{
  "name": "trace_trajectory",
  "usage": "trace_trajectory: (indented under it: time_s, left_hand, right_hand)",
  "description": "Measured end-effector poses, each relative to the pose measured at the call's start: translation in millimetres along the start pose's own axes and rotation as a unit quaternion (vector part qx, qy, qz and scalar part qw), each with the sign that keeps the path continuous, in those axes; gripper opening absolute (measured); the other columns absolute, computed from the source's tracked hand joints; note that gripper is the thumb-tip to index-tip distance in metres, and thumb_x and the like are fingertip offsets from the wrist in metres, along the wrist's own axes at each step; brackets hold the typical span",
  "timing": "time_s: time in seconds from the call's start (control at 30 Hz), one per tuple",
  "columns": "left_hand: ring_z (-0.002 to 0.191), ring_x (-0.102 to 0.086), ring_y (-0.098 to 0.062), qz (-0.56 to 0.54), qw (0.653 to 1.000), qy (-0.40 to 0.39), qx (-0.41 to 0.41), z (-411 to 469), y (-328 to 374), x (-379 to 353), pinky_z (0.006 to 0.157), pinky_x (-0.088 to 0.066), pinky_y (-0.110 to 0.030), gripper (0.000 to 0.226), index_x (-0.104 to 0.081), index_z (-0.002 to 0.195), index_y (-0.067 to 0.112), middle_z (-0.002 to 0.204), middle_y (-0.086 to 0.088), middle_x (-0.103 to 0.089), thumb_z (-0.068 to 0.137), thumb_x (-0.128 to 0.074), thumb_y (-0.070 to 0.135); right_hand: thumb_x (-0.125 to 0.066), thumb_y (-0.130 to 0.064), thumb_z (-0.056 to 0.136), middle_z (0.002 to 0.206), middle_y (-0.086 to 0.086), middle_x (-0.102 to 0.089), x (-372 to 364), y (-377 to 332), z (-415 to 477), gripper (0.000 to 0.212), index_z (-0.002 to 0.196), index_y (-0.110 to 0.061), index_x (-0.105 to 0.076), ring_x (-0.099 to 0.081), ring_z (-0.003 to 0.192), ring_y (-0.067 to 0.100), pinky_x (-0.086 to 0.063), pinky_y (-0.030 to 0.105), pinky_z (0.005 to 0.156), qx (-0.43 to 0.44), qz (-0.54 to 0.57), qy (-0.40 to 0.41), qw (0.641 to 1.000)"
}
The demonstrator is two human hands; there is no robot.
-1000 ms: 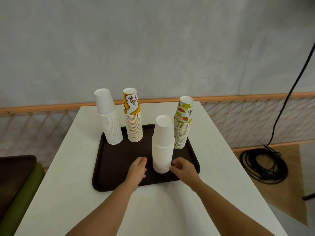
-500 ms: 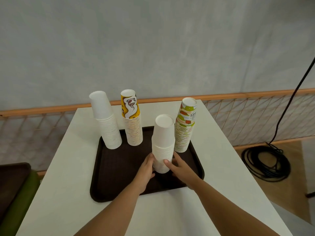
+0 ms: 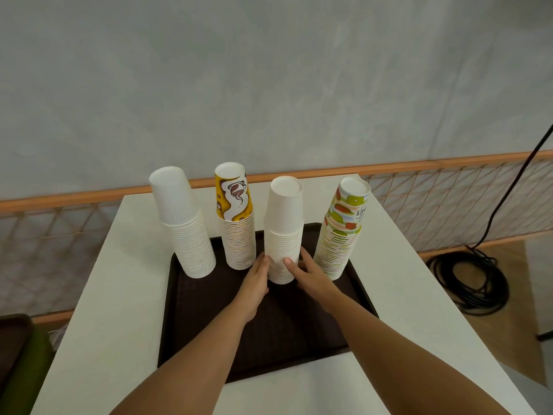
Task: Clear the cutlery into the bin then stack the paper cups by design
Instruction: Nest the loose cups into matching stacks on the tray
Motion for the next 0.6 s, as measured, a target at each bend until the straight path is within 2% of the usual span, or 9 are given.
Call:
trace_trajectory:
  time_s: [0.2,0.37,0.6]
  left_hand:
    - [0.141,-0.029,-0.021,0.005,1.000,-0.006,-0.014,21,-1,1,0.114,-0.027,-0.040,0.049,-0.020,0.147,0.035,0.153,0.001,-0.028,0.100,-0.035,0.034]
    - [0.141,-0.029,-0.020,0.027,0.999,0.001,-0.017,34,-2,3,0.116,-0.024,-0.047,0.051,-0.021,0.146,0.040,0.153,0.005,-0.028,0.098,-0.039,0.039]
    - [0.142,-0.025,-0.019,0.029,0.999,0.000,-0.040,38,4,2,0.117,-0.022,-0.047,0.053,-0.020,0.146,0.038,0.154,0.005,-0.026,0.098,-0.041,0.037]
  right_hand:
    - [-0.049,-0.048,0.091,0.152,-0.003,-0.031,0,2,23,0.071,0.150,-0.028,-0.014,-0.032,0.139,0.020,-0.030,0.041,0.114,-0.011,0.019,0.030,0.999]
    - [-0.047,-0.051,0.091,0.154,-0.003,-0.027,1,4,36,0.072,0.150,-0.030,-0.011,-0.028,0.141,0.022,-0.027,0.041,0.115,-0.018,0.021,0.032,0.999]
    - [-0.047,-0.052,0.091,0.154,-0.002,-0.028,2,3,45,0.072,0.150,-0.030,-0.012,-0.029,0.141,0.022,-0.027,0.043,0.115,-0.015,0.023,0.031,0.999]
Point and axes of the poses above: each hand's wrist, its own z-axis towards the middle knuckle, its own x-axis out of the back of the hand, y = z × x, the point moved 4 cm from there along z, towards the middle knuckle
